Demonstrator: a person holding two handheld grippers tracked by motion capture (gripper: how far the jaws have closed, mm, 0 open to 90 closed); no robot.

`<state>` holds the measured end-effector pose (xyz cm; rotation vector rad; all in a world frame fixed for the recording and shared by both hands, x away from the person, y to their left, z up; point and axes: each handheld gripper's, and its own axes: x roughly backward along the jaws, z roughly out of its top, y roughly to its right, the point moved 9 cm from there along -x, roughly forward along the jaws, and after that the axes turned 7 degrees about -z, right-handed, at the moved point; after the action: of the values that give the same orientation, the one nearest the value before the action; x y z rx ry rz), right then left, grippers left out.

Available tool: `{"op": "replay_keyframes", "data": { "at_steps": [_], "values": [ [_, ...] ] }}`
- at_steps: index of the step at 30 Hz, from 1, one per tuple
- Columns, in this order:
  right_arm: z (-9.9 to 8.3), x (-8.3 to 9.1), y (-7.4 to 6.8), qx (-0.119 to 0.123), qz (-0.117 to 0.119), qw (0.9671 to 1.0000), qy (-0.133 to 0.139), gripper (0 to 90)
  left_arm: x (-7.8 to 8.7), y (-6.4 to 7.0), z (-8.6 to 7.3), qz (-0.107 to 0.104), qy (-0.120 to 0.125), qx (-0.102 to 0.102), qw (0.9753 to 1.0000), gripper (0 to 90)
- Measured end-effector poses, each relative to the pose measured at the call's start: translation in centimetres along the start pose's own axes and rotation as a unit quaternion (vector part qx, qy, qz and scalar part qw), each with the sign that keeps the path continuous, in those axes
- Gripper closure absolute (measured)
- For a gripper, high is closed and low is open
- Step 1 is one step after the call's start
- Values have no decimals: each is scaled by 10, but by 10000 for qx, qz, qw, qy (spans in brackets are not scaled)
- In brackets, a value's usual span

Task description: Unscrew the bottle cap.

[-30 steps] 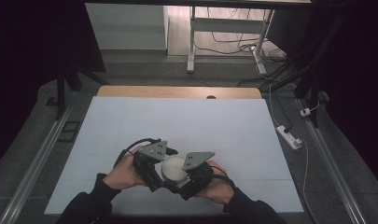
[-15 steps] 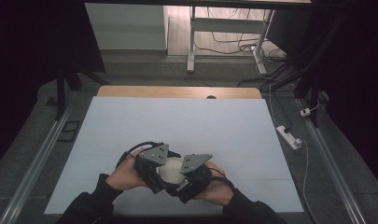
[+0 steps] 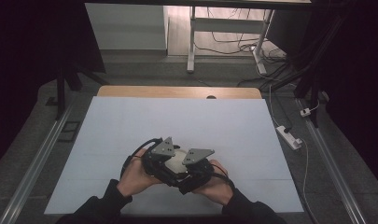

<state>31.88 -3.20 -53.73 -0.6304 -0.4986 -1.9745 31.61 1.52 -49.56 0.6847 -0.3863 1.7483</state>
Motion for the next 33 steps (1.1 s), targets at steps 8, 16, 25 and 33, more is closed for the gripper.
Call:
{"op": "replay_keyframes", "data": {
  "at_steps": [8, 16, 25, 33],
  "values": [
    [-1, -2, 0, -12, -20, 10000, -37, 63, 6, -1, 3, 0, 106, 96, 9999, 78],
    [-3, -2, 4, -39, -59, 10000, -40, 63, 14, -4, 4, 103, 164, 151, 9997, 78],
    [-3, 2, 16, -139, -193, 9997, 15, 63, 30, -10, 3, 215, 283, 209, 9991, 78],
    [-3, 7, 29, -263, -360, 9990, 89, 64, 37, -10, 2, 190, 413, 237, 9987, 78]
  ]
}}
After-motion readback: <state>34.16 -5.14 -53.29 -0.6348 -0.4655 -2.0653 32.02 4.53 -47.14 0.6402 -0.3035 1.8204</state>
